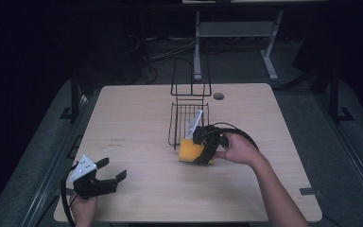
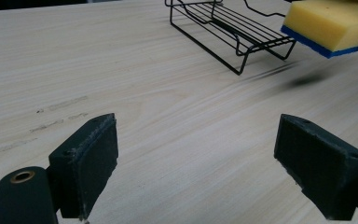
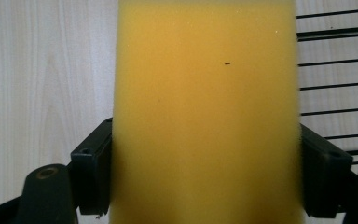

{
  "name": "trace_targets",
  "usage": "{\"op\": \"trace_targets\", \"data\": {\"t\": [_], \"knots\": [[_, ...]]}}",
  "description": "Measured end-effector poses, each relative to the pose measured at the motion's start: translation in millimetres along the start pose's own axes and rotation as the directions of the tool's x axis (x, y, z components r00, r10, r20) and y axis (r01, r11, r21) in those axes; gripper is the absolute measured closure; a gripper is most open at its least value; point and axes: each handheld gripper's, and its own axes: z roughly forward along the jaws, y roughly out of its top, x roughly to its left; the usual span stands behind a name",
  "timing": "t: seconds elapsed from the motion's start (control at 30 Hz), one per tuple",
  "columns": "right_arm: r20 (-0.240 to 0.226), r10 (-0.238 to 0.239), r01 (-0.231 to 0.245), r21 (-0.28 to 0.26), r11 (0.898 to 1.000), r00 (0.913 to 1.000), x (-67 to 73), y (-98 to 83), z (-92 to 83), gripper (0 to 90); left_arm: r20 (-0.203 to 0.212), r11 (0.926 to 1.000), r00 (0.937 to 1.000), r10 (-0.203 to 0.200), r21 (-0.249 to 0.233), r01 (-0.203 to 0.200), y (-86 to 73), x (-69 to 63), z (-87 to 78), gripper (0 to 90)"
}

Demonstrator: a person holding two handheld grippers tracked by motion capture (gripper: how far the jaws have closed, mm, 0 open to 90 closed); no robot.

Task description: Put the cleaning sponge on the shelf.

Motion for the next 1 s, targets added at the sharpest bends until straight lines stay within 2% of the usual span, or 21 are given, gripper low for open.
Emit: {"op": "trace_targets", "data": {"t": [0.33, 0.5, 0.73, 1.0], "knots": [[0.000, -0.012, 0.012, 0.008, 1.000, 0.9999, -8.9, 5.9, 2.3, 21.4, -0.002, 1.0000, 1.0000, -0.006, -0.004, 0.006, -0.2, 0.7, -0.5, 12.8], [-0.017, -0.002, 0.002, 0.007, 1.000, 0.9999, -15.3, 7.5, 4.3, 21.4, -0.002, 1.0000, 1.0000, -0.006, -0.004, 0.006, -0.3, 0.8, -0.5, 12.8], [-0.013, 0.003, -0.003, 0.021, 1.000, 0.9999, -25.0, 10.1, 6.2, 21.4, -0.001, 1.0000, 1.0000, -0.006, -0.005, 0.006, -0.3, 1.2, -0.6, 12.9], [-0.024, 0.028, -0.028, 0.006, 1.000, 0.9993, -35.3, 8.2, 9.9, 21.4, -0.001, 1.0000, 1.0000, -0.007, -0.006, 0.007, -0.3, 1.7, -0.8, 12.8]]}}
